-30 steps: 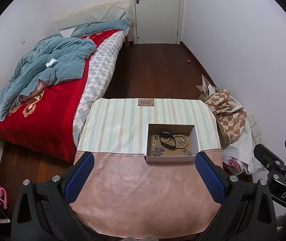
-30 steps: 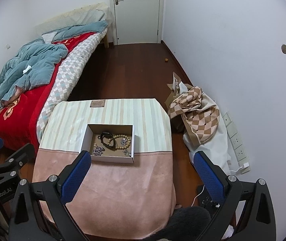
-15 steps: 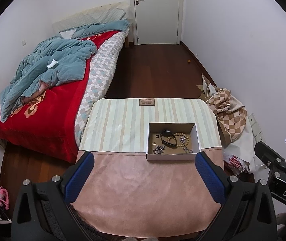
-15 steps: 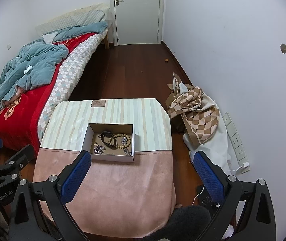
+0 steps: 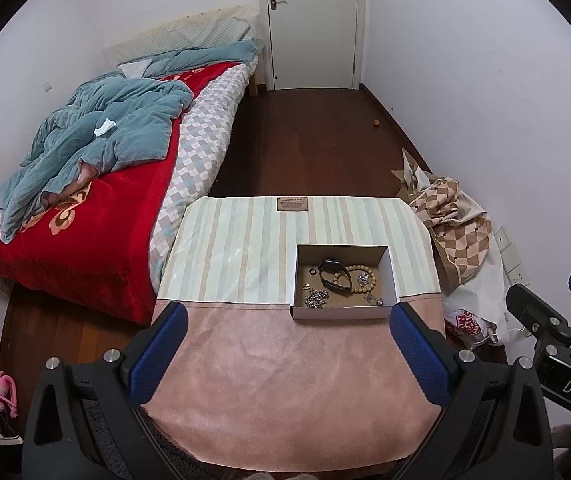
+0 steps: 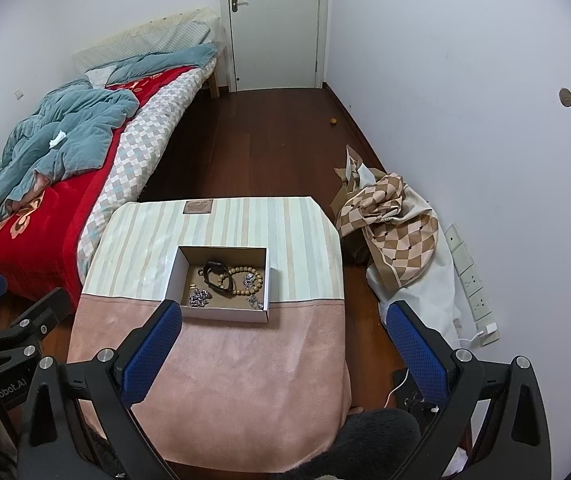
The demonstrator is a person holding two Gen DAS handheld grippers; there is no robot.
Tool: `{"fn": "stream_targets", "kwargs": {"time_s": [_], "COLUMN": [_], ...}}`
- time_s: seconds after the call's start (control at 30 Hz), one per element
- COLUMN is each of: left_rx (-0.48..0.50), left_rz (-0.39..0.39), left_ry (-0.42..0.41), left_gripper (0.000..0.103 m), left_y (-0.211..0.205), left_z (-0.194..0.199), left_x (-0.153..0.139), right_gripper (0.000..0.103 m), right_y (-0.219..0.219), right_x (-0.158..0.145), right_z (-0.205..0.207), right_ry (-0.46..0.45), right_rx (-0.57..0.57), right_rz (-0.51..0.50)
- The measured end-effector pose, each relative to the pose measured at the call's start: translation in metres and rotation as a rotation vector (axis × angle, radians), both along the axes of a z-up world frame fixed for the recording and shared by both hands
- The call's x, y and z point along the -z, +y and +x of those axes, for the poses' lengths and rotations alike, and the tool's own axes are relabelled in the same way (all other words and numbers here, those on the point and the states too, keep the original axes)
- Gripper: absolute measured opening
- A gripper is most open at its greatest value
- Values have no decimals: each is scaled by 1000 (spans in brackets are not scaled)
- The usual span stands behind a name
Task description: Organize jewelry
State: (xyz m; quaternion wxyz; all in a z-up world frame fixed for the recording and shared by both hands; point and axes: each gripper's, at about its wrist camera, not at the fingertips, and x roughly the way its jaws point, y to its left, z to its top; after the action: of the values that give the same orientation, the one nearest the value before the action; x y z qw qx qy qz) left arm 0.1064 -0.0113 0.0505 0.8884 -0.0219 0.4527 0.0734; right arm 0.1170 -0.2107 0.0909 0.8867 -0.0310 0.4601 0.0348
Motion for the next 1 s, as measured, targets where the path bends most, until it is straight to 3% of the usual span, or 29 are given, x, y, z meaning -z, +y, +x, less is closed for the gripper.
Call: {"fn": "stream_targets", "kwargs": {"time_s": [1.0], "left_rx": [4], "left_rz": [5], "left_ry": [-18], "left_gripper": [103], "left_y": [-1], "left_z": [-3], "left_x": [-6], "right_gripper": [103], "right_y": [-6], "right_x": [-4], "right_z": [-2], "right_ry": [1], "right_rx": [0], "right_rz": [6]}}
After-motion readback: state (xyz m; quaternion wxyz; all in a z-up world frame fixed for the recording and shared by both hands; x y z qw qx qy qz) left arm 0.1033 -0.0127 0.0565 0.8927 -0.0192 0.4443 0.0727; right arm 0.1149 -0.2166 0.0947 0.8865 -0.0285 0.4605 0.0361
